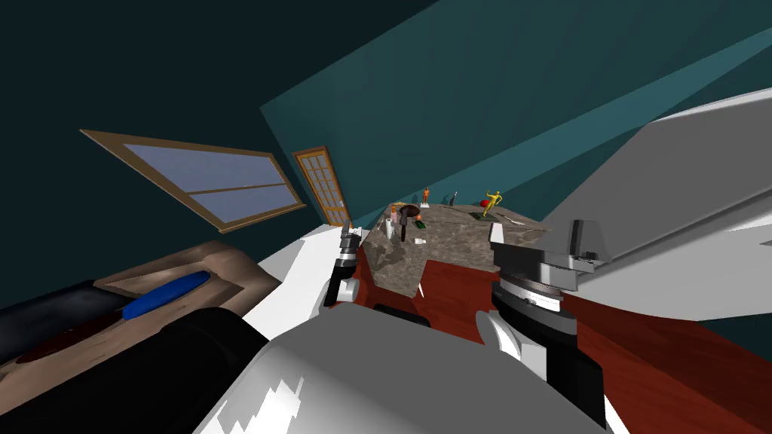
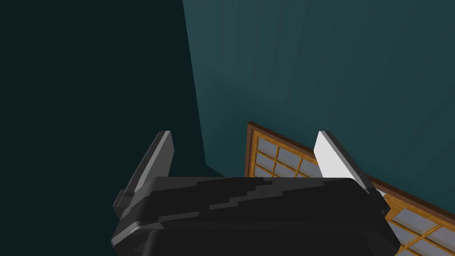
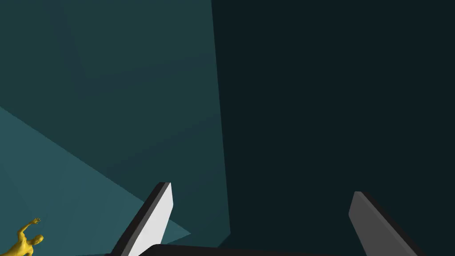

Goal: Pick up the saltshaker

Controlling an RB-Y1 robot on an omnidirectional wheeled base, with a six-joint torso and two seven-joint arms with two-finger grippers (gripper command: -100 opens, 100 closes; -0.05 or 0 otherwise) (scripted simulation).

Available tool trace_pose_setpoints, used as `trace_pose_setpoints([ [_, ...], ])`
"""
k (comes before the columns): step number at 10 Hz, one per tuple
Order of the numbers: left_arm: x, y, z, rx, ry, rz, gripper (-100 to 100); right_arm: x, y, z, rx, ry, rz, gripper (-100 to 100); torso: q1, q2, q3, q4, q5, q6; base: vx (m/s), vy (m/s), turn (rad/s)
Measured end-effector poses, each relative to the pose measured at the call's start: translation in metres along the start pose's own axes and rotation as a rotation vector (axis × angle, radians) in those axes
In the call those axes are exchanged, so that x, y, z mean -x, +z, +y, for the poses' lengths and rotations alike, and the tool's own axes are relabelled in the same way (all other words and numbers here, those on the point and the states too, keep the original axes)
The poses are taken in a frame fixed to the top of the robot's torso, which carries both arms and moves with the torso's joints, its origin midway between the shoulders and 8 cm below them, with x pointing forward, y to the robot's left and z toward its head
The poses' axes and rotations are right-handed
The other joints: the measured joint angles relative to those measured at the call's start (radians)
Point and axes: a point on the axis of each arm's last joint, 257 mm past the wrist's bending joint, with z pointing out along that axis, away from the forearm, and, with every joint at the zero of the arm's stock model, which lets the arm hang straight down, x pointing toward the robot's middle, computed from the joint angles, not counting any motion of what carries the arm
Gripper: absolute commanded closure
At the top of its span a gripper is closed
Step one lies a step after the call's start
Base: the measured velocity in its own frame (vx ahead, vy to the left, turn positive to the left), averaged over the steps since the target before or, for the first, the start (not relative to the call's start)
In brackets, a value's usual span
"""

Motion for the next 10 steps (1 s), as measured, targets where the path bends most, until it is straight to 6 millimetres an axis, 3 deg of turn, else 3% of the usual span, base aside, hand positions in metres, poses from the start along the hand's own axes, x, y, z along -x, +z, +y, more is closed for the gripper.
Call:
trace_pose_setpoints([
  [10,0.0,0.0,0.0,0.0,0.0,0.0,0,-0.039,-0.033,-0.049,-0.208,-0.076,0.234,-100,-0.003,0.006,0.004,0.001,-0.001,0.0,-0.102,-0.044,0.161],
])
